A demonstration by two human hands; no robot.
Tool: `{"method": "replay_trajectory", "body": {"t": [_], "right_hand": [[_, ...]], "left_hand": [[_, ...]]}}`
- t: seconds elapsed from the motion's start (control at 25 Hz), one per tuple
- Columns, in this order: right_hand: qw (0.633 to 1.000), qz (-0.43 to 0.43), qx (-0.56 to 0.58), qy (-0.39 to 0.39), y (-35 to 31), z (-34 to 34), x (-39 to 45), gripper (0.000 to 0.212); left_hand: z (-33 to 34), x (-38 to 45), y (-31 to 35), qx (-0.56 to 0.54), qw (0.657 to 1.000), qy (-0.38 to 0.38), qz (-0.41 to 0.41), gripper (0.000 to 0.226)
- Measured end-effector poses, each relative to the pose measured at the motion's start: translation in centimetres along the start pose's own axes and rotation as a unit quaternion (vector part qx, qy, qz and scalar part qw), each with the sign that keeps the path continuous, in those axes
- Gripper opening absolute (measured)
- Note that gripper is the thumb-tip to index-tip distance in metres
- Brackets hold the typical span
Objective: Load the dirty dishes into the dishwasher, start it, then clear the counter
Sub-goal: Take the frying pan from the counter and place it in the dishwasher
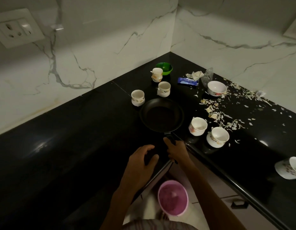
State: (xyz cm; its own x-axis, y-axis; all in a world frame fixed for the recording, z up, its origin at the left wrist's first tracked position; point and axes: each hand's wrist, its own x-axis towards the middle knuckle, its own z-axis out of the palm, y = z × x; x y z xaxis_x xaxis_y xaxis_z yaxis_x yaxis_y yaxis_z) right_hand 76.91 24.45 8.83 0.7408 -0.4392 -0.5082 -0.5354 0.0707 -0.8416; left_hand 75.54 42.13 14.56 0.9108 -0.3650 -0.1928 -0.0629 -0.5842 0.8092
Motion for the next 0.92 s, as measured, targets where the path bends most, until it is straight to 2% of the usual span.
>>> {"method": "replay_trajectory", "body": {"t": [0.16,0.28,0.44,0.52,0.64,0.76,0.92], "right_hand": [[1.0,-0.001,0.009,-0.019,1.0,1.0,-4.1,0.035],[0.999,-0.011,0.02,-0.028,1.5,0.9,-8.7,0.032],[0.999,-0.002,-0.03,0.042,2.8,0.9,-14.4,0.038],[0.998,0.014,-0.02,0.059,3.4,1.2,-17.1,0.032],[0.998,0.036,0.021,0.048,3.8,1.1,-20.3,0.022],[0.996,0.053,0.041,0.056,5.0,0.9,-22.5,0.026],[0.996,0.041,0.055,0.053,6.7,-0.2,-24.8,0.037]], "left_hand": [[-0.9,0.0,-1.9,-0.032,0.998,0.044,-0.027,0.035],[-1.8,-0.1,-2.6,-0.08,0.99,0.069,-0.095,0.038],[-2.0,0.4,-4.1,-0.176,0.974,0.038,-0.141,0.049],[-1.6,0.3,-4.6,-0.209,0.97,0.005,-0.124,0.052],[-1.1,-0.6,-3.7,-0.268,0.96,-0.037,-0.071,0.036],[-0.4,-1.9,-2.9,-0.295,0.953,-0.056,-0.046,0.033],[0.7,-4.2,-2.4,-0.276,0.958,-0.063,-0.045,0.037]]}}
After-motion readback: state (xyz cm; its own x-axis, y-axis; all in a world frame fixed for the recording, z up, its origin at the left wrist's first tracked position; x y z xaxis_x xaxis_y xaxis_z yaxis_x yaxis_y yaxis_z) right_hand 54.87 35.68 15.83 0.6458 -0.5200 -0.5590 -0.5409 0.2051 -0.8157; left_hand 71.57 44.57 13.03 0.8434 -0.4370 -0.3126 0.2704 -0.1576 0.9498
